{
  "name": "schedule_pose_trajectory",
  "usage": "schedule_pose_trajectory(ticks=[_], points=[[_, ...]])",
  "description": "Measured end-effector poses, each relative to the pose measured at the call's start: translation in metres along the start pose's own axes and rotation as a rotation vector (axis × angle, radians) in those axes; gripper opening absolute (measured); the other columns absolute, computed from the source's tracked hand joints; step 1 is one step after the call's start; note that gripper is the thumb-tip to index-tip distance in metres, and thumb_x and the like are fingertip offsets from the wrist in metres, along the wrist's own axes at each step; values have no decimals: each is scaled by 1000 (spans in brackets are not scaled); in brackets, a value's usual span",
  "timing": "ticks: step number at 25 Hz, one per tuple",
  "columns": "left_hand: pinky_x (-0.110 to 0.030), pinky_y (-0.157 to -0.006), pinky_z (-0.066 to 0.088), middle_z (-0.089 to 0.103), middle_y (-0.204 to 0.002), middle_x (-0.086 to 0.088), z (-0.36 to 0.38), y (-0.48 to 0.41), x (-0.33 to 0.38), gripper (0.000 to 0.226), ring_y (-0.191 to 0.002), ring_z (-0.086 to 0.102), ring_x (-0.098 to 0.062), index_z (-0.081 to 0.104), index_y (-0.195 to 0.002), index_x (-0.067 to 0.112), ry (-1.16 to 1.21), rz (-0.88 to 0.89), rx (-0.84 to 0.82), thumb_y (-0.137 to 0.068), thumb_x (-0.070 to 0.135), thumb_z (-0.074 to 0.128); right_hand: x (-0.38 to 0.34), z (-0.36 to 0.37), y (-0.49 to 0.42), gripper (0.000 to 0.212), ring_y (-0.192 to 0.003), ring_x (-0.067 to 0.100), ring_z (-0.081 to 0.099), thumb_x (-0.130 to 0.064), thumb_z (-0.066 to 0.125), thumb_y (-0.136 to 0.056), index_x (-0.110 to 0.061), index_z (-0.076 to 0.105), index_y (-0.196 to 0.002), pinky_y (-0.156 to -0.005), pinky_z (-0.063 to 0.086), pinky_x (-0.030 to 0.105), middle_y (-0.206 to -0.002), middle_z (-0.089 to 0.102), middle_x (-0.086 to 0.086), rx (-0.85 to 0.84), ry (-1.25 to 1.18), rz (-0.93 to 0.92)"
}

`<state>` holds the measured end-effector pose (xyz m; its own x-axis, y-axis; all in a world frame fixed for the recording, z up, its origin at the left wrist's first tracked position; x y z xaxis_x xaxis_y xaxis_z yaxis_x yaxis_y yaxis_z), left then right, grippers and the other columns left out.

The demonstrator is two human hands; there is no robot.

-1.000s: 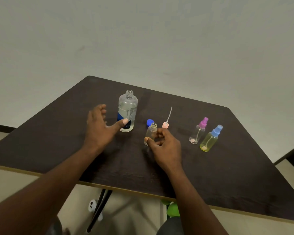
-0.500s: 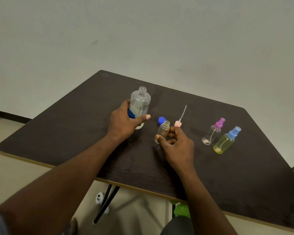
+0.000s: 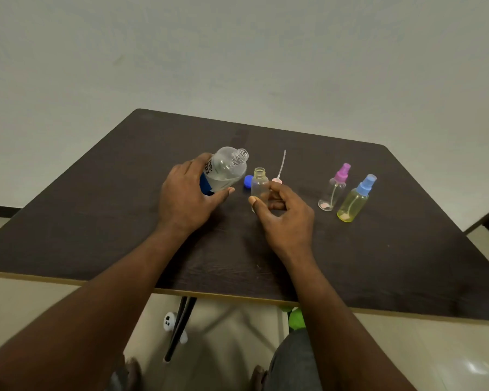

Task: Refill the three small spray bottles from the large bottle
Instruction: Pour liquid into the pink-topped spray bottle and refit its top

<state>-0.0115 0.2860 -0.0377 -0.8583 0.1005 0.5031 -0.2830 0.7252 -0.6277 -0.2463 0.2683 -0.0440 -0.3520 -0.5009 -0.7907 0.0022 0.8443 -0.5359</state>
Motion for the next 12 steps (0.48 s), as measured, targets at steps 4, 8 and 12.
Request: schedule_pose_trajectory(ticks=[4,8,12], points=[[-27,-86,43,69,-124,2,-1,1,7,77,-110,60,-20,56,-138,26,-28,70,7,-75,63,82,-3,3,-1,38,-79,6,71,-29,86,-84,-33,74,-120,-73,60,19,-96,72,-11,-6,28,-55],[-27,-88,43,69,-125,0,-3,2,11,77,-112,59,-21,57,-139,23,-45,93,9,-76,57,85,-3,-1,-2,40,-81,7,69,-27,86,-85,-28,75,-123,-75,61,25,-99,70,-8,16,51,-58],[-31,-90,46,68,-128,-2,-4,3,13,77,-115,58,-24,58,-140,21,-50,93,5,-76,51,87,-3,-2,-3,41,-81,6,68,-26,87,-85,-27,75,-124,-76,60,23,-101,70,-6,20,65,-50]])
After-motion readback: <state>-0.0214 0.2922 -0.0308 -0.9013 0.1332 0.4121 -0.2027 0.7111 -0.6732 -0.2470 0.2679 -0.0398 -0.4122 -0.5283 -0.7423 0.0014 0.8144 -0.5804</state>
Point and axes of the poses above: each hand's wrist, its own y-axis away from the middle knuckle, its own z-axis out of the palm, x = y × z, the point moved 9 cm from there along -y, towards the middle knuckle
